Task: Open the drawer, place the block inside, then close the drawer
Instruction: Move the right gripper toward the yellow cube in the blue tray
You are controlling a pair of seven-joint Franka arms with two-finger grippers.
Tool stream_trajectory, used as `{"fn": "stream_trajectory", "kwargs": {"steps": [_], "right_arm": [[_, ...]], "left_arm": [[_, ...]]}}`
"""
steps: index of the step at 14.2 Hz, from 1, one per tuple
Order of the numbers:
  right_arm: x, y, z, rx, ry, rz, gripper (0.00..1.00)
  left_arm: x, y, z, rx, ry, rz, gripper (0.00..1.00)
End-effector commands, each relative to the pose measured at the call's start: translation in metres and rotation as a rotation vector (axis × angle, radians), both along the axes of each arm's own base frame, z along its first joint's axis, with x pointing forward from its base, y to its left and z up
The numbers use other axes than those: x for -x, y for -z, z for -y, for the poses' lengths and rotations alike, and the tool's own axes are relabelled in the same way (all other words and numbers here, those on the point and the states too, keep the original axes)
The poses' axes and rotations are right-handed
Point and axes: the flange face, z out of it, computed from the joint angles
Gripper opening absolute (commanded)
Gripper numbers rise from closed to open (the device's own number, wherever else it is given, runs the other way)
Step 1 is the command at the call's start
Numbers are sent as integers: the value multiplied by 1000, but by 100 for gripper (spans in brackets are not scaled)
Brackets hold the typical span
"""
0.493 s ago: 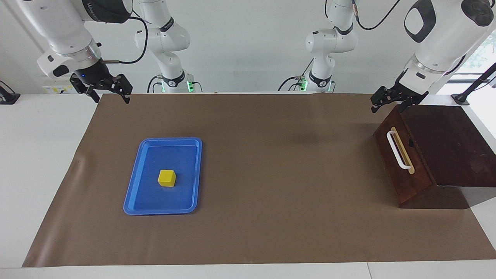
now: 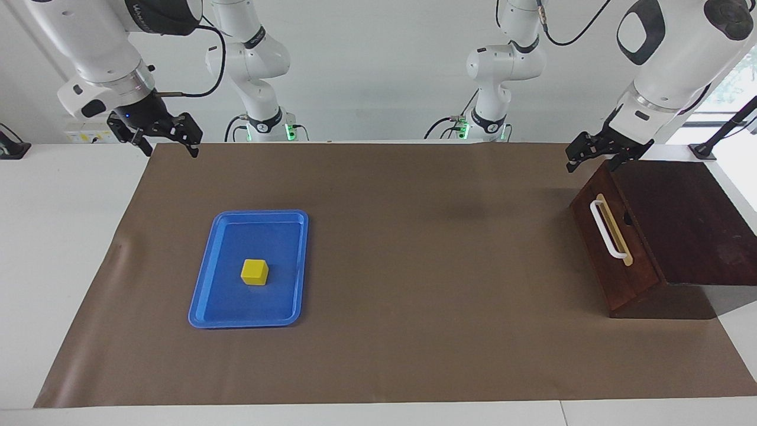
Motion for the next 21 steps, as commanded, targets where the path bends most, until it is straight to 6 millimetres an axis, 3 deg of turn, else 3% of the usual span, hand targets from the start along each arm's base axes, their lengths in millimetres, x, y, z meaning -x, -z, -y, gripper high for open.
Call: {"fn": "stream_trajectory", "kwargs": {"steps": [1, 3, 5, 9, 14, 21], "right_arm": [[6, -3, 10, 6, -12, 11, 100], [2, -4, 20, 0, 35, 46, 100], [-4, 0, 16, 8, 221, 57, 100], [-32, 28, 5, -29, 594, 54, 98], [-81, 67, -1, -121, 846, 9, 98], [-118, 122, -13, -269, 1158, -57, 95]], "left_arm": [[2, -6, -2, -1, -1, 16, 100], [2, -6, -2, -1, -1, 16, 100], [2, -6, -2, -1, -1, 16, 100], [2, -6, -2, -1, -1, 16, 100], [2, -6, -2, -2, -1, 15, 100], [2, -6, -2, -1, -1, 16, 100]]}}
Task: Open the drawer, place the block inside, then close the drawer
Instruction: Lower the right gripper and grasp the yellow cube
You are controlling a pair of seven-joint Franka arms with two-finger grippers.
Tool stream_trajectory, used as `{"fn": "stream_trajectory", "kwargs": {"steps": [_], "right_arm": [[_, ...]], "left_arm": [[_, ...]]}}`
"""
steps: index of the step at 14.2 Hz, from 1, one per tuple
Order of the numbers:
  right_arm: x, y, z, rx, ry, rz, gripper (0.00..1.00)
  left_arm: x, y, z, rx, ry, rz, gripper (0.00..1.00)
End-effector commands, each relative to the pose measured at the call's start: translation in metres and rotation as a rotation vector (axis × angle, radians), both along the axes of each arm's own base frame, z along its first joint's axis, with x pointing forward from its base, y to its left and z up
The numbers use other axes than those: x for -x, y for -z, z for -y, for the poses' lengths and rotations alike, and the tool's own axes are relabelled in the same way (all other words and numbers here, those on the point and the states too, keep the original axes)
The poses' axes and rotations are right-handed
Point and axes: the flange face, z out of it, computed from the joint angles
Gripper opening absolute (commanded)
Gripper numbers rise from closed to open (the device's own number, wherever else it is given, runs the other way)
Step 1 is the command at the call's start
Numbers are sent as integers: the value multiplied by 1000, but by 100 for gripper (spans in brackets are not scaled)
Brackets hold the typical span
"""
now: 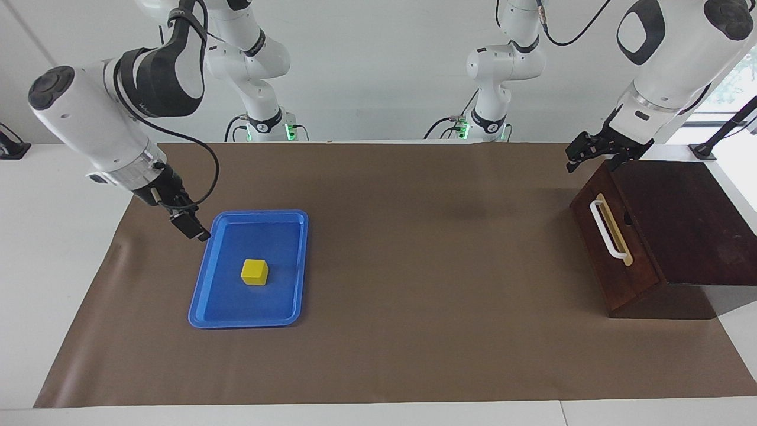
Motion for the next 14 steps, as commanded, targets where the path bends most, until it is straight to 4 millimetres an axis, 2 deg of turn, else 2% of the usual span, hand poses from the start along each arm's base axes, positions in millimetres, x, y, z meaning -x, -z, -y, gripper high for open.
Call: {"fn": "stream_trajectory", "kwargs": {"steps": [1, 2, 5, 8, 12, 14], "right_arm": [[-16, 13, 2, -82, 131, 8, 94], [-18, 20, 0, -118, 183, -8, 92], [-30, 66, 10, -246, 306, -91, 92], [-25, 104, 15, -315, 386, -141, 93], [-13, 132, 13, -337, 415, -192, 94], [-11, 137, 14, -345, 424, -200, 95]], "left_arm": [[2, -6, -2, -1, -1, 16, 100], [2, -6, -2, -1, -1, 16, 100], [2, -6, -2, -1, -1, 16, 100], [2, -6, -2, -1, -1, 16, 100], [2, -6, -2, -1, -1, 16, 100], [2, -7, 1, -1, 3, 18, 100]]}}
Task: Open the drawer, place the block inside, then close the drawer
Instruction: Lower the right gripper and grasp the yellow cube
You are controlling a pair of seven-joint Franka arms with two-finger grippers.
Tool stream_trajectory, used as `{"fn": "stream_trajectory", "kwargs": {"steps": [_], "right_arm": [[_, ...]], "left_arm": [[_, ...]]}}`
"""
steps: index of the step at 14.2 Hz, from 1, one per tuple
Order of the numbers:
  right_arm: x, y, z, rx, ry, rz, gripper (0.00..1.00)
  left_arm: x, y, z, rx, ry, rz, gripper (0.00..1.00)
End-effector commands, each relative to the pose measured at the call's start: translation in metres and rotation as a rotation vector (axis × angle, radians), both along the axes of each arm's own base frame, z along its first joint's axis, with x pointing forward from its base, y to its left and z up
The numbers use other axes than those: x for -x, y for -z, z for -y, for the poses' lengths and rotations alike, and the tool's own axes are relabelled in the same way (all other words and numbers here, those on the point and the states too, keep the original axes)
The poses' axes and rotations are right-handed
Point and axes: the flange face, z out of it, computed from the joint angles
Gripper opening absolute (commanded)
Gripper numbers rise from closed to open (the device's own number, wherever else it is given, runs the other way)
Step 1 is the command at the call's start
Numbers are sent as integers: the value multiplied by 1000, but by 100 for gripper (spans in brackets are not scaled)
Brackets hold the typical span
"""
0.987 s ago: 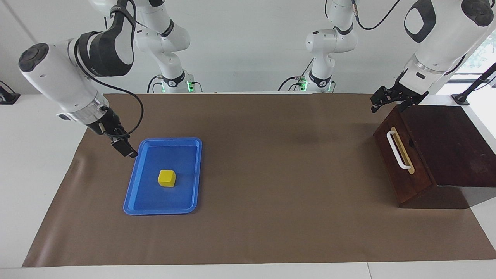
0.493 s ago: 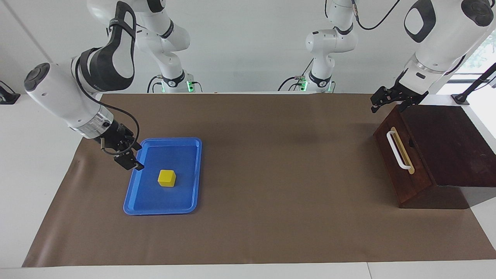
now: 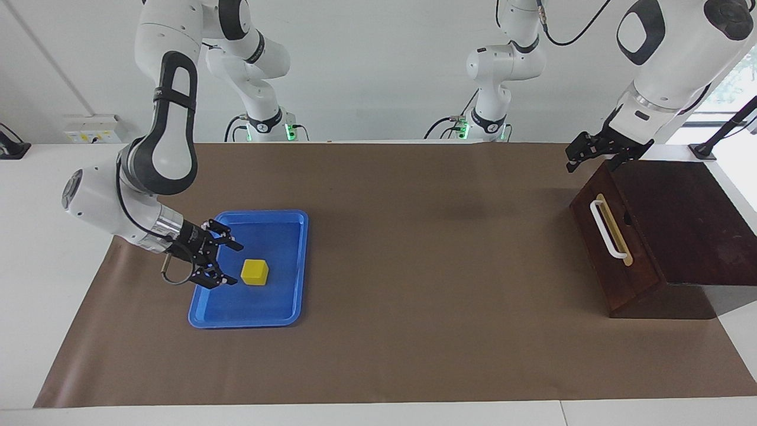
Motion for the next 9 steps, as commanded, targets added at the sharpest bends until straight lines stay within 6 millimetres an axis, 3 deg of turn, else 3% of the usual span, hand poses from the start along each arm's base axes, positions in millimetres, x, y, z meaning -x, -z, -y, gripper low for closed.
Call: {"fn": "stream_trajectory", "kwargs": {"steps": [1, 6, 9], "right_arm": [[9, 4, 2, -29, 48, -12, 95], [20, 25, 12, -72, 106, -39, 96], [24, 33, 12, -88, 123, -49, 97]], "left_arm": [[1, -7, 6, -1, 13, 28, 100], [-2, -3, -6, -19, -8, 68, 100], [-9, 13, 8, -163, 63, 153, 100]]}}
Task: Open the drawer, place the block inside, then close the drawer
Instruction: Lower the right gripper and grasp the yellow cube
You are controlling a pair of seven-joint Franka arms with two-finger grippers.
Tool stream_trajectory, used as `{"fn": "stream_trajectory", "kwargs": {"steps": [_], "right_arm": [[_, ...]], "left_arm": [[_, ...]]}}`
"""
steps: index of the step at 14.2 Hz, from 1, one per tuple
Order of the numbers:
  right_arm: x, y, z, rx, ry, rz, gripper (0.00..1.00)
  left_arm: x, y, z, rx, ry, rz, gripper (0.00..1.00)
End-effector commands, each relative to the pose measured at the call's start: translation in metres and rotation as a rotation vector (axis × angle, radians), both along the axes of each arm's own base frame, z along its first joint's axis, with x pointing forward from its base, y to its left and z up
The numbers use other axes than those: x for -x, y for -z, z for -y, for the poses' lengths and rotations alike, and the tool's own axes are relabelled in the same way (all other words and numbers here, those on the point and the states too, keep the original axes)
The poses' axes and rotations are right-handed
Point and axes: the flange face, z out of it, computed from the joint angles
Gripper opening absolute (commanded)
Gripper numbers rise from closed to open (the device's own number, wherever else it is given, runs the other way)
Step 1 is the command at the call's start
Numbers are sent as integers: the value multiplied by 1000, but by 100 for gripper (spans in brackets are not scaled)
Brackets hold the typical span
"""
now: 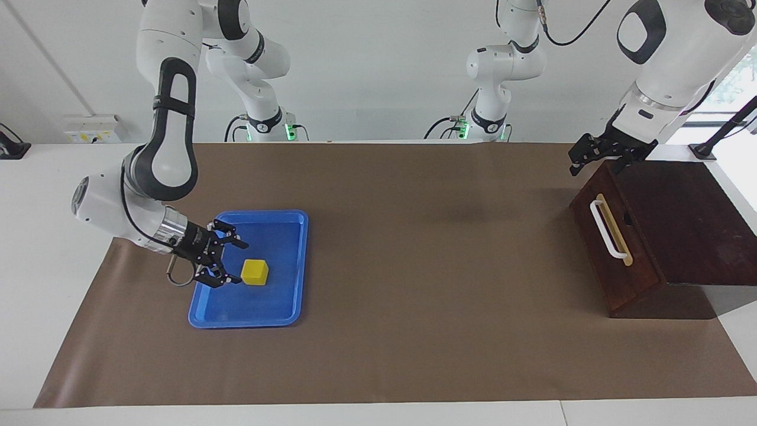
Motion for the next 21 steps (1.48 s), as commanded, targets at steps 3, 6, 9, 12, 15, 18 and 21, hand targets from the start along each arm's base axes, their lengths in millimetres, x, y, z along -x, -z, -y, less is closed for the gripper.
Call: {"fn": "stream_trajectory", "kwargs": {"steps": [3, 6, 9, 12, 15, 18, 21], "right_arm": [[15, 11, 1, -26, 35, -13, 97], [24, 27, 8, -40, 49, 6, 97], [28, 32, 10, -48, 42, 17, 97], [32, 38, 12, -37, 43, 24, 97], [32, 43, 13, -29, 51, 28, 97], [33, 50, 13, -45, 48, 61, 97], [34, 53, 10, -31, 51, 67, 97]], "left_arm": [[-5, 44, 8, -198, 77, 28, 100], [-9, 105, 22, -306, 38, 65, 100], [-20, 135, 20, -354, 77, 78, 100], [-23, 163, 15, -373, 112, 83, 100], [-25, 182, -4, -349, 111, 122, 100], [-25, 193, -7, -341, 113, 121, 100], [-28, 209, -4, -334, 122, 109, 100]]}}
